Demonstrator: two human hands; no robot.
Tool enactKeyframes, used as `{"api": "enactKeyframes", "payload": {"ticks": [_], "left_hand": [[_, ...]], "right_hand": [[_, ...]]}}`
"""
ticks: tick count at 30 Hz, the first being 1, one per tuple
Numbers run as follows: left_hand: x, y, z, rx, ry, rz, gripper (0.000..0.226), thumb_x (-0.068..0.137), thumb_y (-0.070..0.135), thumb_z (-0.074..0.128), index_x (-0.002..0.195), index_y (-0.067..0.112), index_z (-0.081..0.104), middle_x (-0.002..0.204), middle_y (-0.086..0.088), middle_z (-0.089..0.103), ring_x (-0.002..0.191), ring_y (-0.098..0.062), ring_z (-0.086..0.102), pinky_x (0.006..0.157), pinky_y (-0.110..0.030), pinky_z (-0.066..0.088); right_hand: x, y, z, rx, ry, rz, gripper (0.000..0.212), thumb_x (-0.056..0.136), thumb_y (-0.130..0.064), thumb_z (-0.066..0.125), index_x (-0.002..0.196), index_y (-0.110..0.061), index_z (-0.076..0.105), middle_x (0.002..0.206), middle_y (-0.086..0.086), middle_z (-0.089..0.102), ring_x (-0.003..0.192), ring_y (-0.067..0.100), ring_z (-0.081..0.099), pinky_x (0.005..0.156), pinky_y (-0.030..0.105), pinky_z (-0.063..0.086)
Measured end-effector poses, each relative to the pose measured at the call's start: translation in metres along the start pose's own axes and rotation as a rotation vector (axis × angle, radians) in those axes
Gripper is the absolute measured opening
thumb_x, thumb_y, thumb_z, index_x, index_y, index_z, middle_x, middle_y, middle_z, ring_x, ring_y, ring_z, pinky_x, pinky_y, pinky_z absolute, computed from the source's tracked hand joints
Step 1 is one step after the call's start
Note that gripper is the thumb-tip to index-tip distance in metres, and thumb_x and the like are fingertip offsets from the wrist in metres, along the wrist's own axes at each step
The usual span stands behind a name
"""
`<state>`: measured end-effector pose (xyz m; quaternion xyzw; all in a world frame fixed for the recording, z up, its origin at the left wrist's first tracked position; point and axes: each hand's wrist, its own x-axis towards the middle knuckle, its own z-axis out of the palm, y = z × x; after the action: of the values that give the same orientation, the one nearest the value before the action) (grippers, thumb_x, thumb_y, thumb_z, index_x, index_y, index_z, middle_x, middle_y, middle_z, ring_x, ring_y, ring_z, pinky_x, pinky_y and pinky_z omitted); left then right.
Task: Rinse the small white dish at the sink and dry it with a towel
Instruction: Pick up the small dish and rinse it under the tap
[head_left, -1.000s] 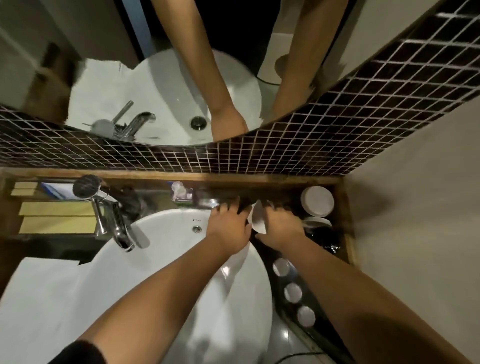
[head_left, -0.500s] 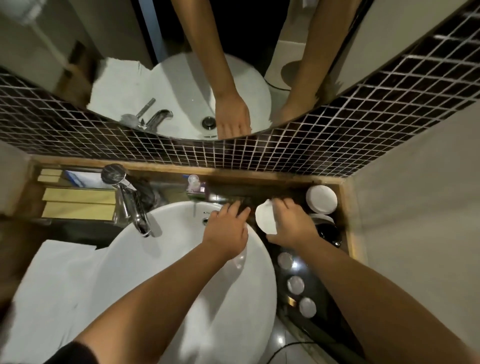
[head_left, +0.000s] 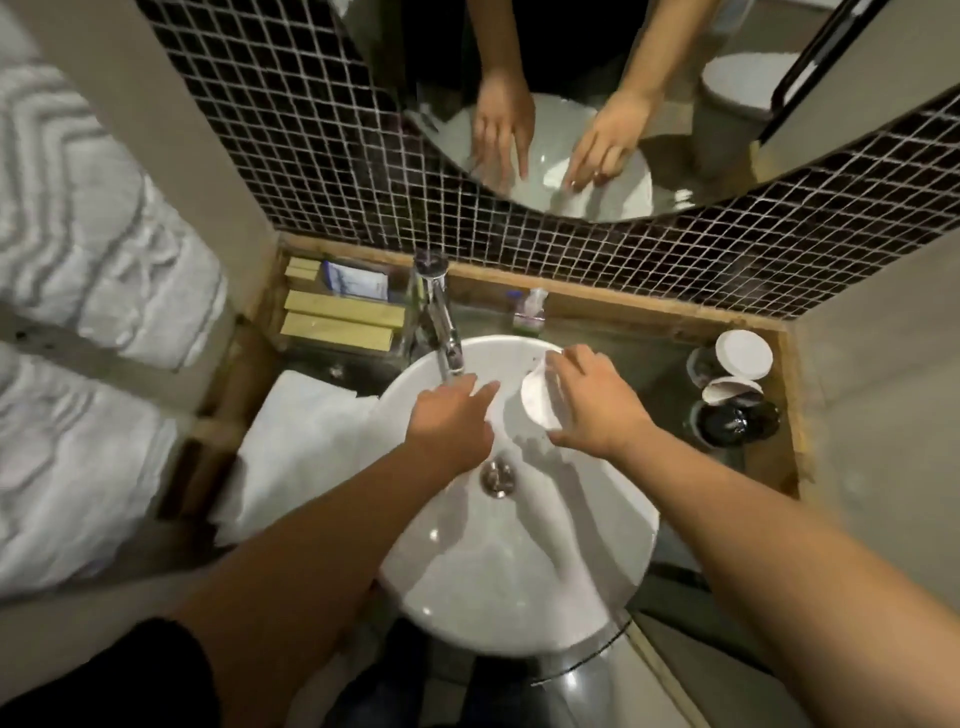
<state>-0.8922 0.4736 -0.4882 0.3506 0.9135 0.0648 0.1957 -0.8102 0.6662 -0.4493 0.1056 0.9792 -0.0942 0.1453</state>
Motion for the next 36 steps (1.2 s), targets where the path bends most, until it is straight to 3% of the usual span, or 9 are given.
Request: {"api": "enactKeyframes", "payload": {"ticks": [3,7,11,19,22,28,36], "left_hand": [[-0.030,-0.025,0.007,0.009,0.030,-0.024,0.055,0.092,0.036,0.055,0.145,0.032,0.040,0.148,-0.004,0.047,0.117,-0.029,0.056,0.098,-0.045,0.044],[-0.059,-0.046,0.015,-0.062,0.175,0.064,0.053,0.083,0.019,0.067,0.135,0.015,0.059,0.133,-0.018,0.060,0.099,-0.040,0.064,0.084,-0.047,0.052],[-0.059,-0.050,0.008,0.007,-0.016,-0.027,0.059,0.094,0.038,0.048,0.151,0.030,0.031,0.153,-0.005,0.037,0.127,-0.028,0.047,0.101,-0.044,0.039],[-0.057,-0.039,-0.001,-0.036,0.013,-0.039,0.060,0.094,0.030,0.048,0.151,0.030,0.029,0.152,-0.006,0.039,0.129,-0.030,0.045,0.102,-0.047,0.039],[-0.055,-0.038,-0.001,-0.053,0.006,-0.051,0.061,0.095,0.031,0.048,0.152,0.031,0.027,0.153,-0.005,0.038,0.131,-0.030,0.044,0.104,-0.047,0.038],[-0.055,-0.041,-0.001,-0.063,-0.020,-0.060,0.061,0.096,0.035,0.048,0.152,0.031,0.025,0.153,-0.004,0.037,0.131,-0.029,0.043,0.104,-0.046,0.038],[-0.050,-0.046,0.005,-0.076,-0.014,-0.089,0.063,0.096,0.037,0.049,0.153,0.031,0.023,0.152,-0.003,0.037,0.128,-0.027,0.046,0.103,-0.043,0.042]], "right_hand": [[0.000,-0.032,0.003,-0.052,0.045,-0.038,0.105,0.064,-0.035,0.088,0.151,-0.015,0.031,0.146,0.011,0.037,0.124,0.032,0.041,0.104,0.042,0.044],[-0.004,-0.068,0.001,-0.166,0.067,-0.079,0.102,0.063,-0.020,0.089,0.148,-0.012,0.033,0.144,0.012,0.039,0.118,0.033,0.045,0.094,0.043,0.050],[-0.007,-0.085,-0.009,-0.324,0.028,-0.167,0.096,0.072,-0.011,0.081,0.152,-0.008,0.027,0.145,0.015,0.037,0.115,0.035,0.046,0.087,0.046,0.053],[-0.015,-0.081,-0.021,-0.574,0.130,-0.284,0.081,0.078,-0.009,0.067,0.151,-0.006,0.032,0.142,0.014,0.044,0.104,0.033,0.049,0.075,0.043,0.042],[-0.014,-0.076,-0.021,-0.563,0.168,-0.315,0.077,0.080,-0.011,0.066,0.150,-0.007,0.034,0.141,0.014,0.047,0.102,0.033,0.051,0.074,0.043,0.040],[-0.015,-0.066,-0.021,-0.468,0.127,-0.293,0.100,0.067,-0.037,0.085,0.149,-0.012,0.035,0.141,0.013,0.047,0.112,0.033,0.053,0.084,0.043,0.044],[-0.016,-0.052,-0.011,-0.241,0.180,-0.109,0.104,0.064,-0.062,0.077,0.149,-0.021,0.034,0.143,0.007,0.045,0.117,0.031,0.051,0.094,0.045,0.046]]}}
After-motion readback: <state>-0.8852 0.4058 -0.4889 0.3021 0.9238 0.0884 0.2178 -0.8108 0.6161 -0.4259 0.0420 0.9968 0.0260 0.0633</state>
